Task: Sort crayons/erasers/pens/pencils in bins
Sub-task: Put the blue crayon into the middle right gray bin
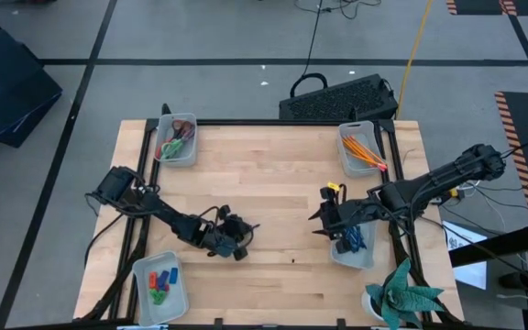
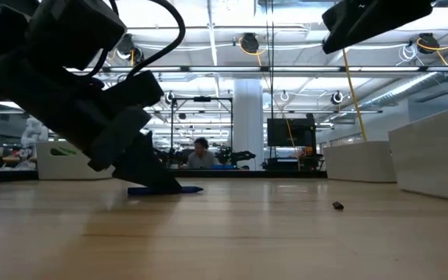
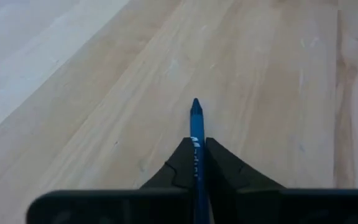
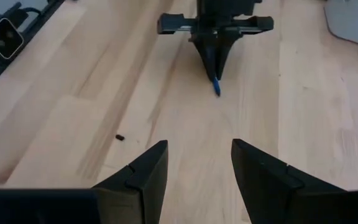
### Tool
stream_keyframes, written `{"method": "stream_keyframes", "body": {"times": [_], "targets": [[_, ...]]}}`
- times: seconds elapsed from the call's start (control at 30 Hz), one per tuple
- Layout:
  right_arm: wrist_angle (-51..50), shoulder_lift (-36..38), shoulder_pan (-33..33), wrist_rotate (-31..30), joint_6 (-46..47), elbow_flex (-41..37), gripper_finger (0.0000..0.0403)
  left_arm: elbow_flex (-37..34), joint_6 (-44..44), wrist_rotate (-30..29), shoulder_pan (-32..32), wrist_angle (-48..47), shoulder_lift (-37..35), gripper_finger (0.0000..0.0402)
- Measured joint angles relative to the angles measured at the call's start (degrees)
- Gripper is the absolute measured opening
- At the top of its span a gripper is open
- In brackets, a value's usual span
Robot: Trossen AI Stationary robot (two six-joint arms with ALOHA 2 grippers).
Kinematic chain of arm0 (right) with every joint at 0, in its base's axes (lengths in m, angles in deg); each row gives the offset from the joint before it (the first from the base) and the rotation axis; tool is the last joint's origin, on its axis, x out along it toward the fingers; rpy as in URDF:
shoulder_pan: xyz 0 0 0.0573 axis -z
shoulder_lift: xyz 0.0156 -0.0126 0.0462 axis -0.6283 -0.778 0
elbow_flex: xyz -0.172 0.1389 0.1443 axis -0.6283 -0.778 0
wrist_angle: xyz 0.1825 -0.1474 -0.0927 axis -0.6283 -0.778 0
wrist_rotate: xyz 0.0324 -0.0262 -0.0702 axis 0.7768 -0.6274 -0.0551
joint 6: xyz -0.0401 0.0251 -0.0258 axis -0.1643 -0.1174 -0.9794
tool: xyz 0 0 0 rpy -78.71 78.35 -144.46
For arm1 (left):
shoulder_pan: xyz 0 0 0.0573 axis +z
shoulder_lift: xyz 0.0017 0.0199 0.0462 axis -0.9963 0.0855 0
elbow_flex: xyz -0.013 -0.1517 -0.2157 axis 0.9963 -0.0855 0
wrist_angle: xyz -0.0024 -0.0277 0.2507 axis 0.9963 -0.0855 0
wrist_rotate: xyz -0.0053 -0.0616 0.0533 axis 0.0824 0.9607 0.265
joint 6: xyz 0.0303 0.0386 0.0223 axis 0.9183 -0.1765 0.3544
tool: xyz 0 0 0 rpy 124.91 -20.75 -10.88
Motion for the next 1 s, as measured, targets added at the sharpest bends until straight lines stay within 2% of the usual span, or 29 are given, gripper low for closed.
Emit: {"method": "stream_keyframes", "body": {"times": [0.1,0.17,0.33,0.43,0.57,0.7,0.8,0.87,0.93,1.0], "targets": [[-0.9,0.0,0.0,0.9,0.0,1.0,0.0169,-0.2,-0.2,0.3,0.2,1.0,-0.4,0.0039],[-1.9,0.0,0.0,0.9,0.0,2.8,0.0169,-0.1,3.0,0.8,0.2,2.0,-1.1,0.0046],[-4.4,0.0,0.0,0.6,-2.1,7.3,0.0169,0.7,6.4,2.0,1.3,0.1,-5.7,0.0021],[-4.4,-0.3,0.1,-2.5,-2.1,8.4,0.0169,1.2,6.7,2.0,2.9,1.8,-10.4,0.0015],[-4.6,-4.0,1.0,-4.1,-1.7,12.4,0.0169,1.2,10.6,1.3,5.3,3.2,-16.5,0.0026],[-1.2,-9.9,2.2,-4.1,-5.3,17.6,0.0169,1.4,18.3,0.6,7.8,11.7,-21.7,0.0036],[4.8,-11.7,2.8,-5.0,-14.4,21.0,0.0169,1.5,23.7,1.4,9.4,20.5,-24.2,0.0033],[6.9,-10.6,2.7,-9.7,-24.2,23.1,0.0169,2.4,26.6,1.7,10.1,25.9,-25.9,0.0027],[10.6,-9.4,3.1,-13.5,-31.4,24.8,0.0169,3.8,30.5,2.2,10.6,29.3,-27.6,0.0023],[12.3,-8.0,4.8,-14.3,-36.2,25.4,0.0169,6.4,34.8,3.8,11.4,29.9,-28.1,0.0024]]}}
